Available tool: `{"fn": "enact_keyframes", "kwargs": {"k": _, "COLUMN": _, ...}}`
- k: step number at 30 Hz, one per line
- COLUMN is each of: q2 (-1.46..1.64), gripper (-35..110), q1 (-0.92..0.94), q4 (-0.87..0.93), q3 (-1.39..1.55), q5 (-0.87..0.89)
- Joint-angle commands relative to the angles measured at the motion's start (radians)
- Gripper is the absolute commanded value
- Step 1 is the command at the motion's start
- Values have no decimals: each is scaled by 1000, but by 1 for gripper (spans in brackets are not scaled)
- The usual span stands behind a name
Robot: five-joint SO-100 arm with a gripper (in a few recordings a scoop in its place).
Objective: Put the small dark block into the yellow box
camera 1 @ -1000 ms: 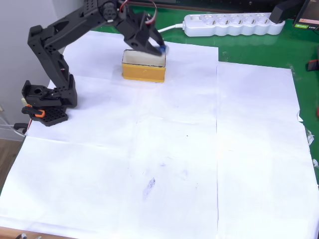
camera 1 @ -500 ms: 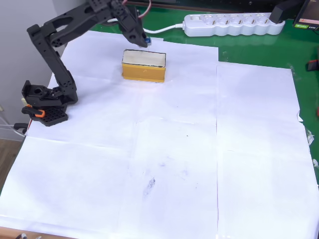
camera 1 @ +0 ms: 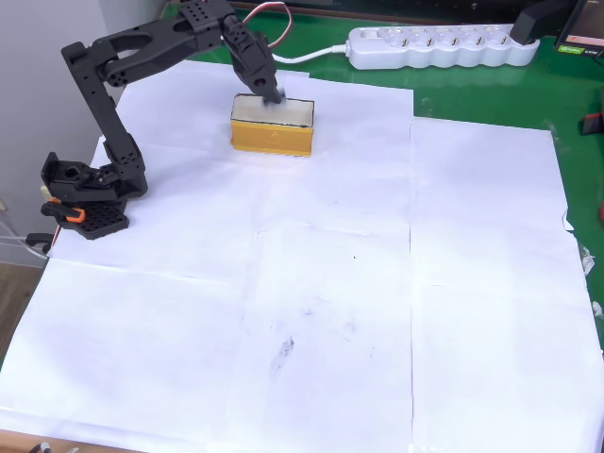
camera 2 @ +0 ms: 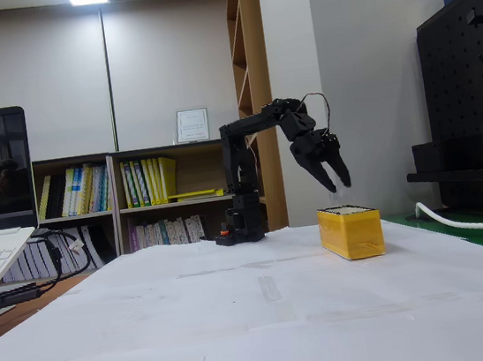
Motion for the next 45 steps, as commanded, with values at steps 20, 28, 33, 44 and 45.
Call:
{"fn": "enact_keyframes", "kwargs": {"k": 20, "q2": -572, "gripper": 36, "q1": 225, "q4": 95, "q3": -20, "q5": -149}}
{"fn": "enact_keyframes", "kwargs": {"k": 28, "q2": -985, "gripper": 4, "q1": 437, "q4": 106, "q3": -606, "q5": -169}}
{"fn": "enact_keyframes", "kwargs": {"k": 33, "q2": -1301, "gripper": 0, "q1": 439, "q4": 104, "q3": -1008, "q5": -181}}
{"fn": "enact_keyframes", "kwargs": {"k": 44, "q2": -1540, "gripper": 0, "q1": 525, "q4": 109, "q3": -1437, "q5": -253}}
{"fn": "enact_keyframes", "kwargs": {"k": 45, "q2": -1548, "gripper": 0, "q1": 529, "q4": 137, "q3": -1437, "q5": -253}}
